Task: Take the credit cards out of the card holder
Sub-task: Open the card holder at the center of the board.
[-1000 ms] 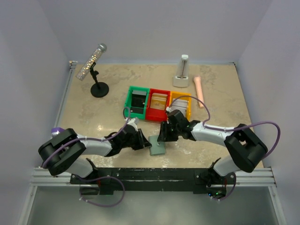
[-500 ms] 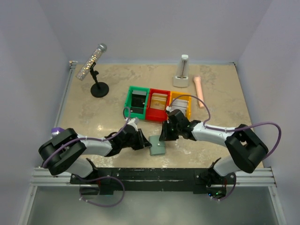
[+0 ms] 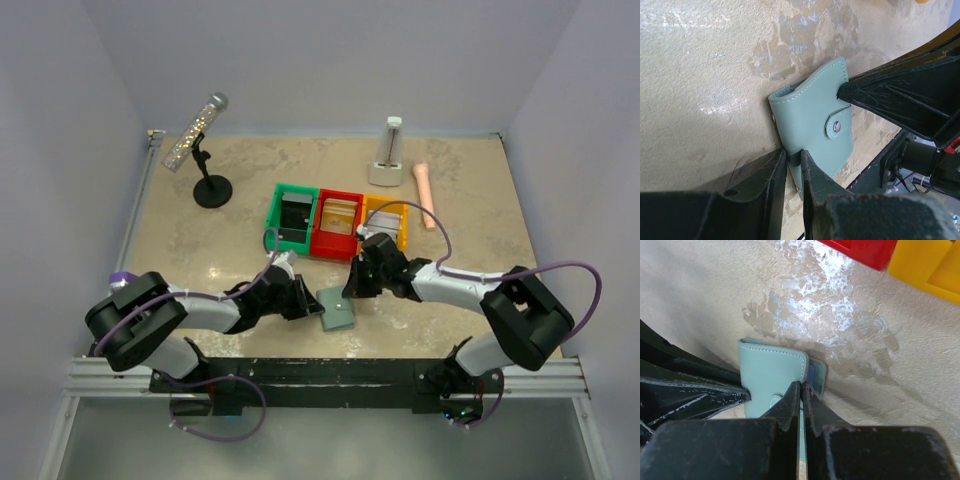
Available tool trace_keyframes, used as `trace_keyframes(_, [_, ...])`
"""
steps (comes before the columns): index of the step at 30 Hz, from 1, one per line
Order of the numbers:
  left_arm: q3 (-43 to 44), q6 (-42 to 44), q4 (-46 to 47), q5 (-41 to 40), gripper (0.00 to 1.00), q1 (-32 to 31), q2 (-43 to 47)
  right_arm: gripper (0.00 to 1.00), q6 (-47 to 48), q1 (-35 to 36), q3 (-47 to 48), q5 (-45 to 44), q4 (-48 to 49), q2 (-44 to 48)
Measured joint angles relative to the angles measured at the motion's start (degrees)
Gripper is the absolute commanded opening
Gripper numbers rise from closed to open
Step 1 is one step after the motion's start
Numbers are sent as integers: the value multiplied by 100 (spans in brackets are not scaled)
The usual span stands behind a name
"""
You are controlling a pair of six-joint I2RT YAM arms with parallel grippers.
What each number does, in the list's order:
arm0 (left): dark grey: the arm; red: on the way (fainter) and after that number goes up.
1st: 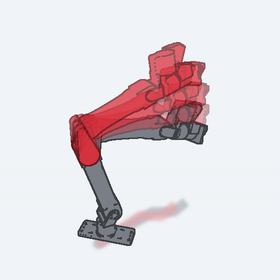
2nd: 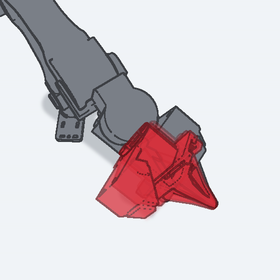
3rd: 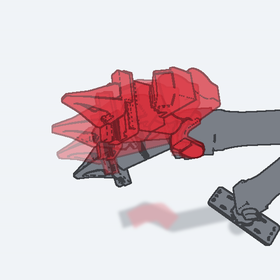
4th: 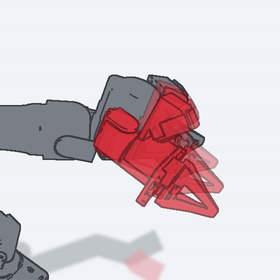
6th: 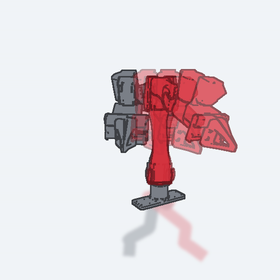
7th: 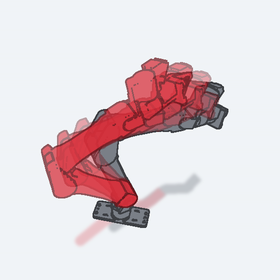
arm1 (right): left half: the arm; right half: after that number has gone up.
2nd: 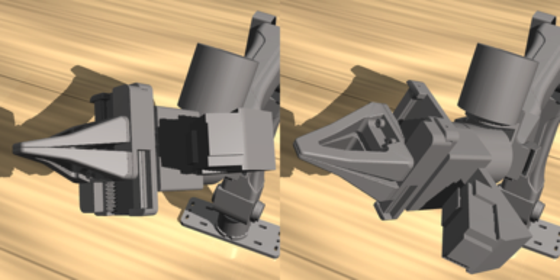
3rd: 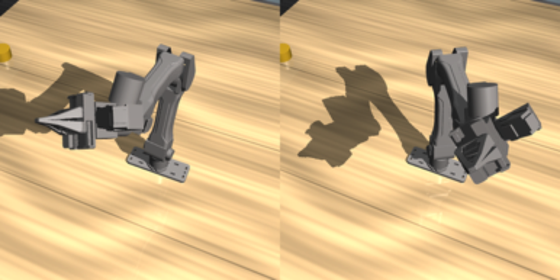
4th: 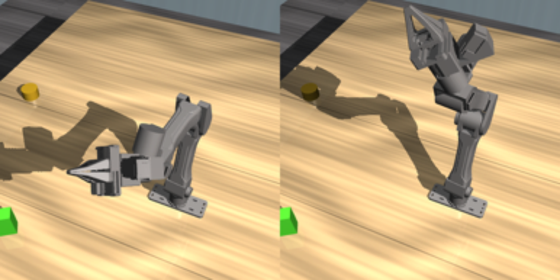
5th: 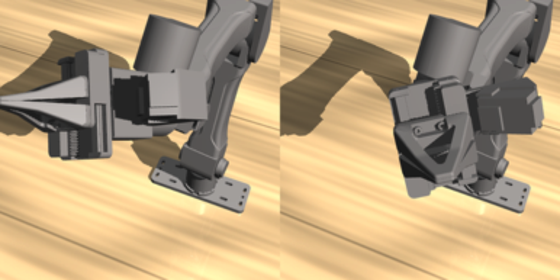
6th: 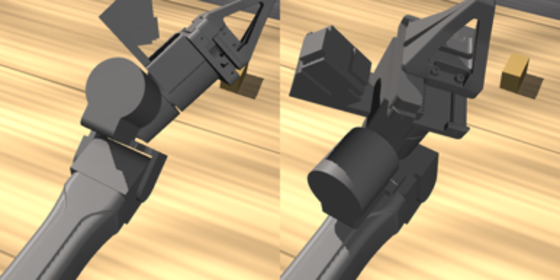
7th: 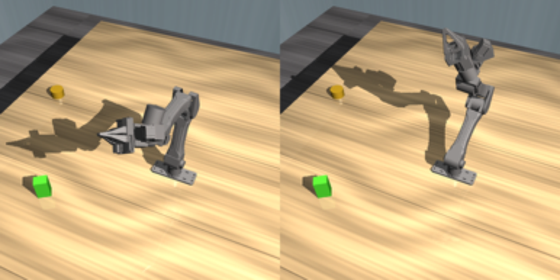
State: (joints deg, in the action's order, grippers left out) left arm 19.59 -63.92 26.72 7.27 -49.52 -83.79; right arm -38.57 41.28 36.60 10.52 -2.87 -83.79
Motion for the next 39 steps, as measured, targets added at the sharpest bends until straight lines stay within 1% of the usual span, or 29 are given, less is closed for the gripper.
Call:
trace_keyframes(5, [-28, -2, 50, 0, 24, 0, 0, 0, 28, -11, -109, 70, 131, 74])
trace_keyframes(12, [-199, -11, 212, -2, 41, -4, 175, 0, 50, 24, -380, 144, 85, 481])
trace_keyframes(15, [-345, 2, 149, -28, 45, -7, 455, 0, 85, 55, -417, 170, -74, 739])
trace_keyframes(23, [-656, 4, 7, -76, 50, -7, 990, 0, 164, 72, -417, 282, -334, 1174])
trace_keyframes(30, [-984, 9, 420, -20, 57, -7, 1187, 0, 192, 72, -417, 509, -527, 1541])
trace_keyframes(39, [-1014, 72, 1060, 79, 58, -7, 1266, 0, 328, 70, -413, 573, -1071, 2052])
